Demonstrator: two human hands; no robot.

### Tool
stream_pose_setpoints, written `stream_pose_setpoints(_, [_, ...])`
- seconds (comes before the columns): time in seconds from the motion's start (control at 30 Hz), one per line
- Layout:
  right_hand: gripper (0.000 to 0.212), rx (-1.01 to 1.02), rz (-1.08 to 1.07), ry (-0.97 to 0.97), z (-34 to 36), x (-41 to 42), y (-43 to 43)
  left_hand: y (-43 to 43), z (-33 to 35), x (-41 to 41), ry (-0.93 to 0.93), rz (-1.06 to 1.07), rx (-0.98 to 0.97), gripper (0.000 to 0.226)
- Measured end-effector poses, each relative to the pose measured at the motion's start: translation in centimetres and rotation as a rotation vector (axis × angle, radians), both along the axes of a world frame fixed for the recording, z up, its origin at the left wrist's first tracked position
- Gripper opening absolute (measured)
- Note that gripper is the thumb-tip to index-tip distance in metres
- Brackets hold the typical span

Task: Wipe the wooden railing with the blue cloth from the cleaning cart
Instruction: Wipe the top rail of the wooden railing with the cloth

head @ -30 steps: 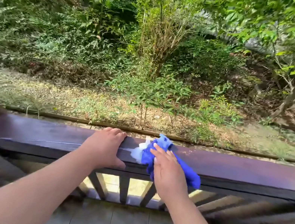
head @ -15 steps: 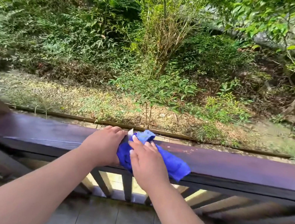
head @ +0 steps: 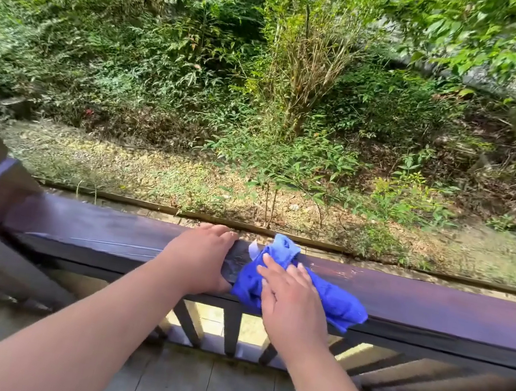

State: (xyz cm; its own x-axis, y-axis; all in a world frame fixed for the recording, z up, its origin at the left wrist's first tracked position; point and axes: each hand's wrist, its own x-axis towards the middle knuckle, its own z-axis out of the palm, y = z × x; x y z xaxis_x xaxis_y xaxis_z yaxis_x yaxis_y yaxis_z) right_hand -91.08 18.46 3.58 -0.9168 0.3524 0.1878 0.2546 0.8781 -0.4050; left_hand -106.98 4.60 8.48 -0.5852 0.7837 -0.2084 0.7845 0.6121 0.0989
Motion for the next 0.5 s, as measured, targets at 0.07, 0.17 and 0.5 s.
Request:
stream_pose_setpoints(0.07, [0.031, -0.042, -0.072, 0.044, -0.1, -0.6, -1.1, -0.4, 0.0, -0.1, 0.009, -0.013, 0.005, 0.093])
stream_pose_setpoints(0.17, [0.028, -0.115, -0.176, 0.095, -0.2, -1.6, -2.5, -1.6, 0.1, -0.9, 0.03, -0.035, 0.011, 0.089])
stream_pose_setpoints(0.5, [0.035, -0.039, 0.061, -0.065, 0.6, -8.8, -11.5, -10.0, 0.8, -6.9, 0.039, -0.004, -0.081, 0.091])
